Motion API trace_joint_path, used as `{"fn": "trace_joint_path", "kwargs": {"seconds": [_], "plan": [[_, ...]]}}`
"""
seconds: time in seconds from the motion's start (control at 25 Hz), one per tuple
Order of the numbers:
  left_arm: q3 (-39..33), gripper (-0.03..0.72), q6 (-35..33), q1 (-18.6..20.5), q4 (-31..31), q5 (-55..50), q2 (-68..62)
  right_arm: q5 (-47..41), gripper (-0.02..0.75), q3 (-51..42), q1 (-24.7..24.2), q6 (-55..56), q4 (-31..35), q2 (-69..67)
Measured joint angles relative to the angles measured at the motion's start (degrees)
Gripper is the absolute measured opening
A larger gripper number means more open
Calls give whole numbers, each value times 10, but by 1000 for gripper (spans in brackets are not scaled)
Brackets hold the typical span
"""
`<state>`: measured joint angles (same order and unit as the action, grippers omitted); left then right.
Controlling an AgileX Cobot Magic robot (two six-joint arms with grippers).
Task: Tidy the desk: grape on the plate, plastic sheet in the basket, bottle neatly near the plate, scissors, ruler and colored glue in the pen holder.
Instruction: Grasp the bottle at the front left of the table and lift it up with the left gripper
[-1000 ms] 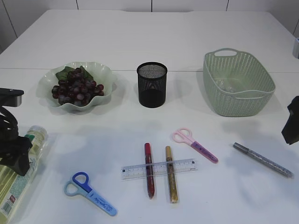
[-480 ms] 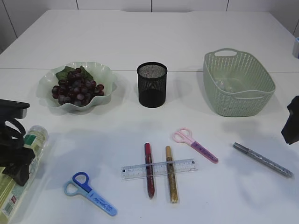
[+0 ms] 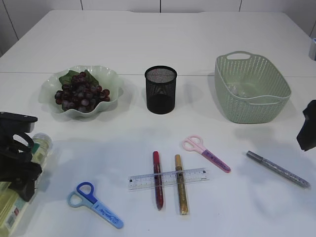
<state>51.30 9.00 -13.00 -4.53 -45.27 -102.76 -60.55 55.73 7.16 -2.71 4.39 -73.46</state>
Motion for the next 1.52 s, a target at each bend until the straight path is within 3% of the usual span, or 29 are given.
{"fn": "trace_joint_path", "kwargs": {"seconds": [0.16,0.48,1.08,1.52], "plan": [[0,583,0,0,0,0,-4,0,565,0,0,0,0,0],[2,438,0,0,0,-2,-4,0,565,0,0,0,0,0],[12,430,0,2,45,20,0,2,565,0,0,-1,1,0],[-179,429,0,-3,45,245,240,11,565,0,0,-2,-7,0]]}}
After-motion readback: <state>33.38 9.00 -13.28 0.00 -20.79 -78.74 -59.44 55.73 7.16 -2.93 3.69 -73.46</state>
